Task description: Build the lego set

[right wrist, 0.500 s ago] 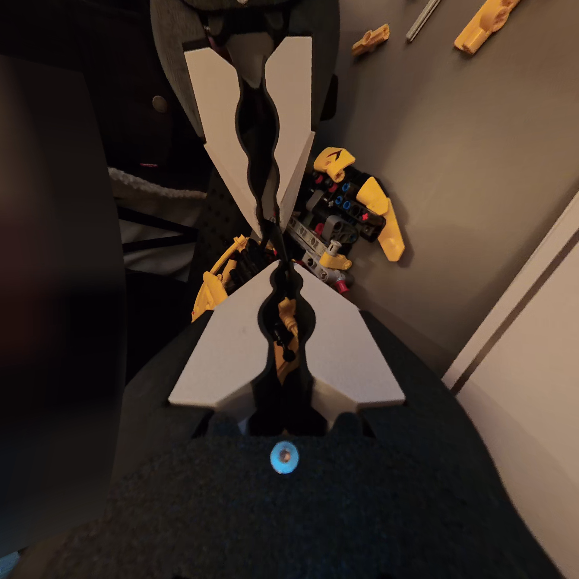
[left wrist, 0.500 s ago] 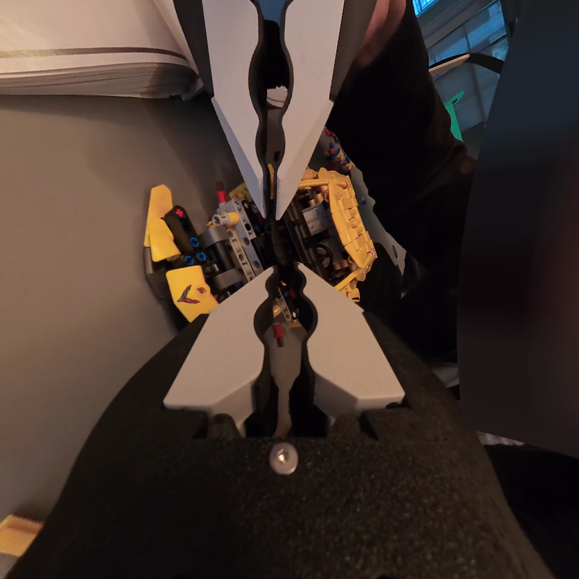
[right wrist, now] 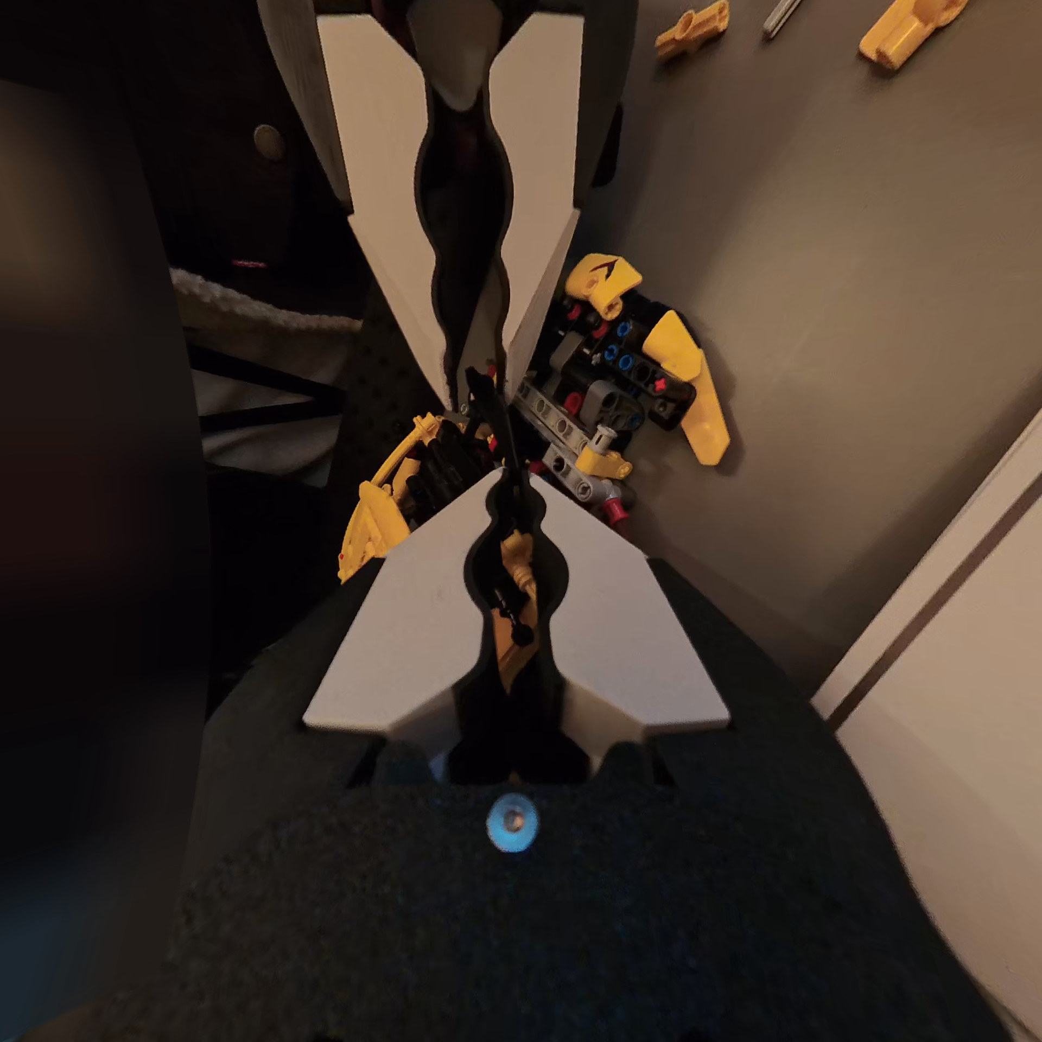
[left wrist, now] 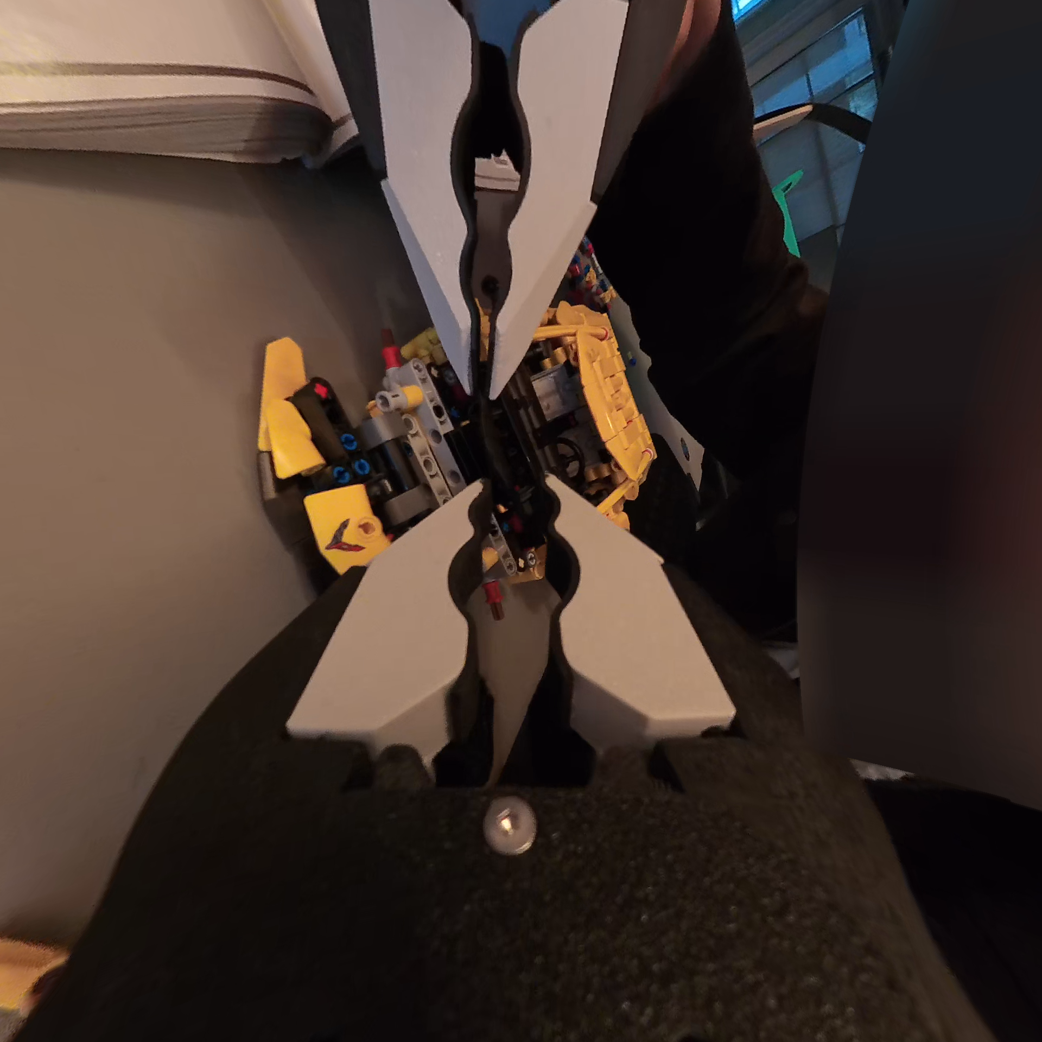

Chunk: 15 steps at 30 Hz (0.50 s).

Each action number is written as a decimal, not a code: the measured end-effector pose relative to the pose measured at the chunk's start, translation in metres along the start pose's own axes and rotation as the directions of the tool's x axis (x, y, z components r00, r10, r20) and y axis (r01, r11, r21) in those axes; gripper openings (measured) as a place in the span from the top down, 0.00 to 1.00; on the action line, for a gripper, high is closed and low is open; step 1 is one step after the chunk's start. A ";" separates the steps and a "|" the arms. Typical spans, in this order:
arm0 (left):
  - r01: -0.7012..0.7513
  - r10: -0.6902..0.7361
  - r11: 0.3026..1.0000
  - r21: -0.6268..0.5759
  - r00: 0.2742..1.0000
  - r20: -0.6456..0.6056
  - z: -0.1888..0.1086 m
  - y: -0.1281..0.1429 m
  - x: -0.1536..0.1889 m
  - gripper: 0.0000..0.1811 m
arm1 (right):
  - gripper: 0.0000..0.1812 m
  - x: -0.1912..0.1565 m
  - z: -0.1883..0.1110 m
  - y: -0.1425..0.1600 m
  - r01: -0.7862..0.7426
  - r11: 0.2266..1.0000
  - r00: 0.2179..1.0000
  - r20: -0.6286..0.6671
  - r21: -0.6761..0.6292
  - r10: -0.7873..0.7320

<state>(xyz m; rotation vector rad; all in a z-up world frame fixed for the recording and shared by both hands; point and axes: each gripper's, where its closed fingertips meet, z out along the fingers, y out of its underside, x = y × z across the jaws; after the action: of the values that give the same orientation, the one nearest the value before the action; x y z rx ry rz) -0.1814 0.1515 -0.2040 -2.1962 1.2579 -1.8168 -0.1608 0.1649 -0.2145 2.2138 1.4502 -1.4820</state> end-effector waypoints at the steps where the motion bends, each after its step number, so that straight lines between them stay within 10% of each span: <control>1: 0.004 -0.004 1.000 0.004 1.000 -0.004 -0.001 -0.001 0.000 0.92 | 1.00 0.000 0.000 0.000 0.001 1.000 1.000 0.000 0.000 -0.001; 15: 0.112 -0.112 0.994 -0.009 0.994 -0.001 -0.001 0.004 -0.003 0.97 | 1.00 -0.001 0.001 -0.002 0.041 0.999 0.999 -0.014 0.006 -0.041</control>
<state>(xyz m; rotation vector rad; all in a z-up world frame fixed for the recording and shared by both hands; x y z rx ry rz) -0.1839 0.1511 -0.2083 -2.3152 1.1677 -1.8546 -0.1632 0.1644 -0.2134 2.2153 1.5054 -1.4884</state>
